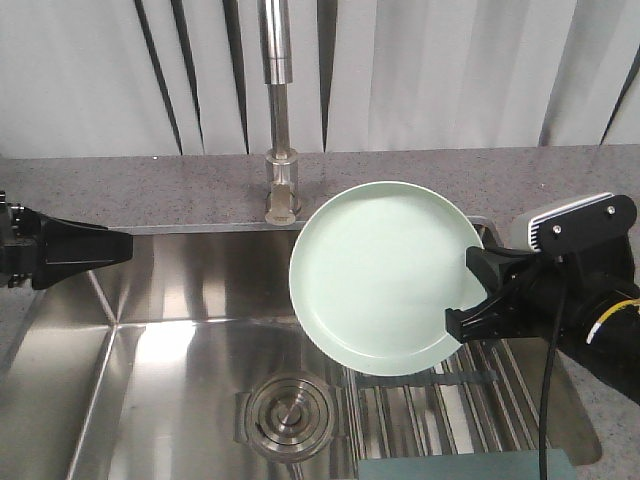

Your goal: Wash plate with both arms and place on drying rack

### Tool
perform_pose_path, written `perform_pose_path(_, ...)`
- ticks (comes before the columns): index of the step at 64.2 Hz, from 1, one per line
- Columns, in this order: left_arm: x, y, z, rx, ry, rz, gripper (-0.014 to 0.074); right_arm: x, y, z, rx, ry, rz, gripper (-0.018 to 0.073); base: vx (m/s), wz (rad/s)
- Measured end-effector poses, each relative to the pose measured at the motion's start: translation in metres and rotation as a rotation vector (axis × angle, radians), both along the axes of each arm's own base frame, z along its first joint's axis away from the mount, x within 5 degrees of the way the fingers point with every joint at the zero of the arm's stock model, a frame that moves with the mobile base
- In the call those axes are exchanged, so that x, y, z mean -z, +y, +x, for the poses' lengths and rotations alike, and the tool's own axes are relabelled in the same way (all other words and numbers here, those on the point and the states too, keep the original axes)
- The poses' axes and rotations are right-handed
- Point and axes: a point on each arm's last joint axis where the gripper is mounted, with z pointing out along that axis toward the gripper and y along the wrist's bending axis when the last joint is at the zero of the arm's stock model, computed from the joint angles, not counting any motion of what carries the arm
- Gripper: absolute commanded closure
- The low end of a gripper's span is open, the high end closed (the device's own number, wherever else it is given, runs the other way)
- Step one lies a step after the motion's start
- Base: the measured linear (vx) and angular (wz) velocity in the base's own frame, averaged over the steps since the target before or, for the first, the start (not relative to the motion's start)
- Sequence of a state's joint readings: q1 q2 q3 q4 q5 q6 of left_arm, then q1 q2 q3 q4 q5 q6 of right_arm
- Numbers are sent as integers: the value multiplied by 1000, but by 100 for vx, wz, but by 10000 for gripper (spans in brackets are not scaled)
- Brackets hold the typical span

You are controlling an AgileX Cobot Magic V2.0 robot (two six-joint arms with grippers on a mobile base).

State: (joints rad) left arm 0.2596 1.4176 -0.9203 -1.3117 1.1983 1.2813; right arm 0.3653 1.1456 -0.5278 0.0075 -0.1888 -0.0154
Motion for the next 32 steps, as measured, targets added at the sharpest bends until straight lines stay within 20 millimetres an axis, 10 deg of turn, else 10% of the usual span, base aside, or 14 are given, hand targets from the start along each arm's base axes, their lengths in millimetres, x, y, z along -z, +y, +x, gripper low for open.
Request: perform_pose_path(32,0,0,0,0,0,0,45,-35,7,23,73,33,170,564,0,0)
